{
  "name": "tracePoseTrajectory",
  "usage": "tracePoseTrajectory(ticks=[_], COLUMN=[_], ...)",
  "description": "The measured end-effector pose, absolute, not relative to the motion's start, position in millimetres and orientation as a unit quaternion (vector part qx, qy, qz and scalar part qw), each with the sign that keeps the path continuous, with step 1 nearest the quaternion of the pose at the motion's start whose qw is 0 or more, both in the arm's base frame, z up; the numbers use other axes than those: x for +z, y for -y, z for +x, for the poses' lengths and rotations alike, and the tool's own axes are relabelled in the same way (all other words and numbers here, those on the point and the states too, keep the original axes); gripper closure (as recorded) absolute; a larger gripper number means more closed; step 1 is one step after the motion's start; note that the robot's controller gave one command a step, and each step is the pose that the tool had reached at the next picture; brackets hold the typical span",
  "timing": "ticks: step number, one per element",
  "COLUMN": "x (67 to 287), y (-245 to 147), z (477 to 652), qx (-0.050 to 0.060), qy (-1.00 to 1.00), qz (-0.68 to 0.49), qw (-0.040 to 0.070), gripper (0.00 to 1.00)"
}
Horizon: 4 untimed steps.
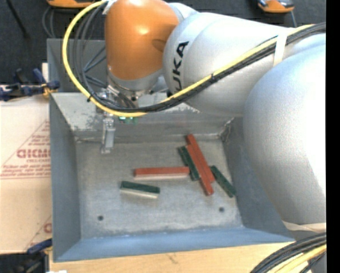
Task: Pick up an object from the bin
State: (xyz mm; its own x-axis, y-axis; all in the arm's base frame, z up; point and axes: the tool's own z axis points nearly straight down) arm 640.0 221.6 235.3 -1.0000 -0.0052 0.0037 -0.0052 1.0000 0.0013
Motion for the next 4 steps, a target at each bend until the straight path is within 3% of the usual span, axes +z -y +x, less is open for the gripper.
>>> tracePoseTrajectory(ticks=[2, 3, 4], x=[69.6, 70.3, 70.7], y=[-120.6, -111.4, -111.6], z=[590.8, 549.3, 550.0], qx=[0.000, -0.001, -0.001], qy=[0.986, 0.997, 0.997], qz=[0.168, 0.076, 0.074], qw=[0.001, 0.000, -0.001], gripper=[0.00, 0.00, 1.00])
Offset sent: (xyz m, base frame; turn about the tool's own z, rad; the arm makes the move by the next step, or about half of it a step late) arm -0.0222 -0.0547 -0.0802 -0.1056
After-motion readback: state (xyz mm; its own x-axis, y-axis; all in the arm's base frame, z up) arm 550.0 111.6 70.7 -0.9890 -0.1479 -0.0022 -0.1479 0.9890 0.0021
